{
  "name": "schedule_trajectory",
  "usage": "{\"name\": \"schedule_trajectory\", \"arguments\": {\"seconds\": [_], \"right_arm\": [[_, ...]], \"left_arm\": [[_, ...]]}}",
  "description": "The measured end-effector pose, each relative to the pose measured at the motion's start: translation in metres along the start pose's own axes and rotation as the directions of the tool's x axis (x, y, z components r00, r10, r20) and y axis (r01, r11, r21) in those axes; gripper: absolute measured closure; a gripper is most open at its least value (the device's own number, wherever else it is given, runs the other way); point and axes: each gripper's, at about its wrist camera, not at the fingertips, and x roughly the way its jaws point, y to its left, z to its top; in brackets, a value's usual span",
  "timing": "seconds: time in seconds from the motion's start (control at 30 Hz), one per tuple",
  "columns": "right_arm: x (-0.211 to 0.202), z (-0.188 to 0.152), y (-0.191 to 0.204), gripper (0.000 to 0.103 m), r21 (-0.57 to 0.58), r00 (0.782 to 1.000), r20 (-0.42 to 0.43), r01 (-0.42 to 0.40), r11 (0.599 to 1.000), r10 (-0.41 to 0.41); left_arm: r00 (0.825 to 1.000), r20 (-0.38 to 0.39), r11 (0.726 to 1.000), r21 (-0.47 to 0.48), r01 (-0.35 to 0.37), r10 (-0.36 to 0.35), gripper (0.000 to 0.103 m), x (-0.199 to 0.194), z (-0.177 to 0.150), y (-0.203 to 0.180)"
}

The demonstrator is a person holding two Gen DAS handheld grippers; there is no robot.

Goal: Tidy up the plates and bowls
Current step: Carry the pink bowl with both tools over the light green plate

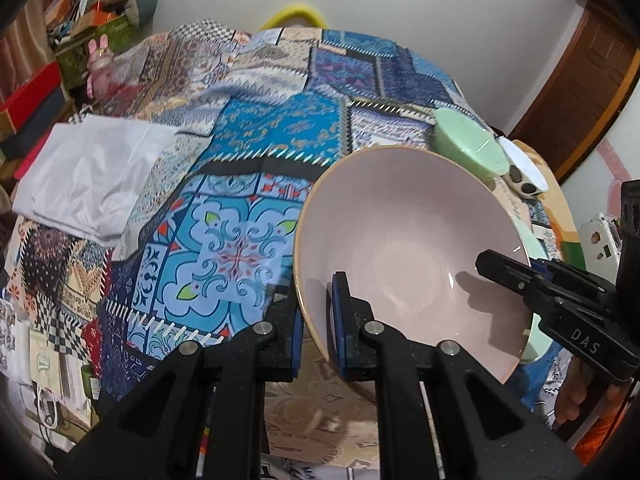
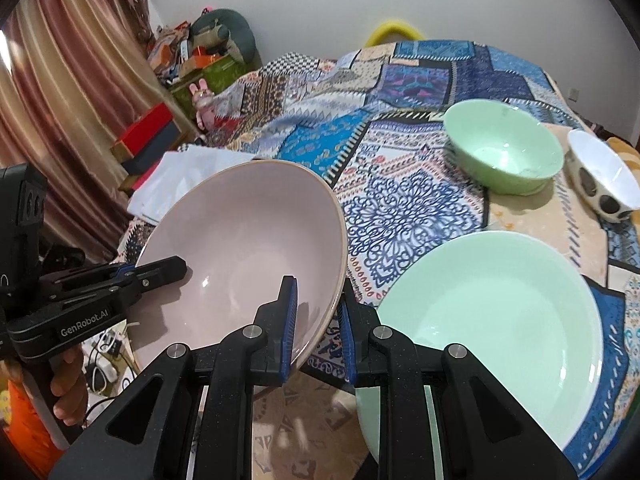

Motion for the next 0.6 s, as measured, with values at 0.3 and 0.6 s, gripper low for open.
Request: {"name": "schedule_trajectory", "arguments": {"seconds": [0.3,0.6], "right_arm": [[0.031,-0.006,0.002,0.085,-0.021,0.997,-0.074,0.001,1.0,-0.002],[0.041,-0.007,-0.002,0.083,-0.018,0.993,-0.118,-0.012,1.0,0.01]], "left_arm": [[0.998,-0.059,0.999,-0.028,-0.014,0.013,0.091,0.03,-0.007,0.02],[0.998,-0.064,1.0,0.0,-0.027,0.027,0.091,0.037,-0.011,0.018]]}}
